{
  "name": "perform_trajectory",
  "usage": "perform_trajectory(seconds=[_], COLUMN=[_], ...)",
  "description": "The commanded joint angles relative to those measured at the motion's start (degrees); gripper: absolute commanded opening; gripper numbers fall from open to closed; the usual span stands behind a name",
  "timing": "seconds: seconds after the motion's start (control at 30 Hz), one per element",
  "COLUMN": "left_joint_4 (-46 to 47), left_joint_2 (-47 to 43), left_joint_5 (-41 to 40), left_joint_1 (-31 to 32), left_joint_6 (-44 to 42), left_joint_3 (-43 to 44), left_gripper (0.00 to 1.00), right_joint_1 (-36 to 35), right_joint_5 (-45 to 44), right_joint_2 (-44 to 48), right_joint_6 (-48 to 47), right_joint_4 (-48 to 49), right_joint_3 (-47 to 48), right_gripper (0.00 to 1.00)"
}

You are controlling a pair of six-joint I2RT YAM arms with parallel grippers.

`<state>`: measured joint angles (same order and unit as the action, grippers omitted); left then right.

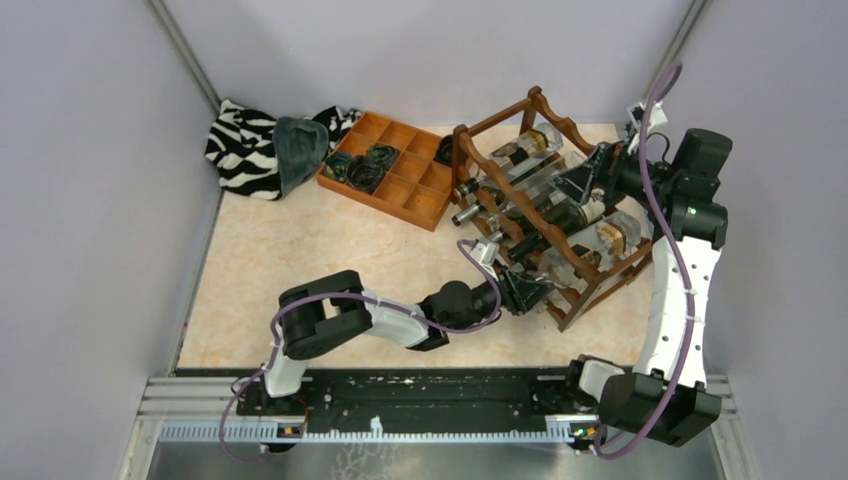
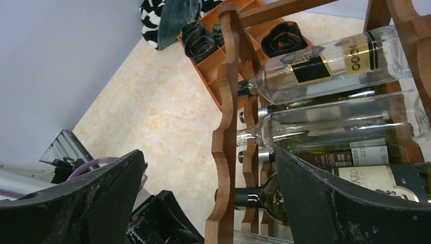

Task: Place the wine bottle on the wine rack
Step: Place the wine bottle in the wine rack.

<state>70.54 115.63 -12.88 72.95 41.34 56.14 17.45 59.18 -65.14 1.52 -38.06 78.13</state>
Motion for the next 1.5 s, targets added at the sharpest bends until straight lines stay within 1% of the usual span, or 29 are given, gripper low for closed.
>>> perform_trajectory(seconds=[0.0,0.37,0.57,0.73,1.1,1.47], left_joint_4=[9.44,5.07,1.68,1.99,-0.82,-6.08], left_joint_2=[-0.85,2.07,4.03,5.39,7.34,8.98], left_joint_5=[-2.0,-3.47,-4.64,-6.06,-4.69,-3.75], left_joint_1=[0.35,0.62,0.79,0.81,0.88,1.06], left_joint_6=[-1.5,-3.28,-4.81,-5.63,-5.63,-5.92], left_joint_3=[4.91,10.74,15.29,17.06,20.81,24.27], left_gripper=[0.0,0.0,0.0,0.0,0.0,0.0], right_joint_1=[1.83,3.05,3.74,4.1,4.77,4.94], right_joint_5=[-0.82,-0.13,0.65,1.26,2.28,3.02], right_joint_2=[-0.01,-0.69,-0.53,-0.2,0.11,0.68], right_joint_6=[-0.64,0.76,1.31,1.76,2.8,2.96], right_joint_4=[1.0,1.61,1.98,2.47,3.38,4.36], right_joint_3=[3.62,4.43,4.17,3.56,2.94,0.64], right_gripper=[0.98,0.98,0.98,0.98,0.98,0.98])
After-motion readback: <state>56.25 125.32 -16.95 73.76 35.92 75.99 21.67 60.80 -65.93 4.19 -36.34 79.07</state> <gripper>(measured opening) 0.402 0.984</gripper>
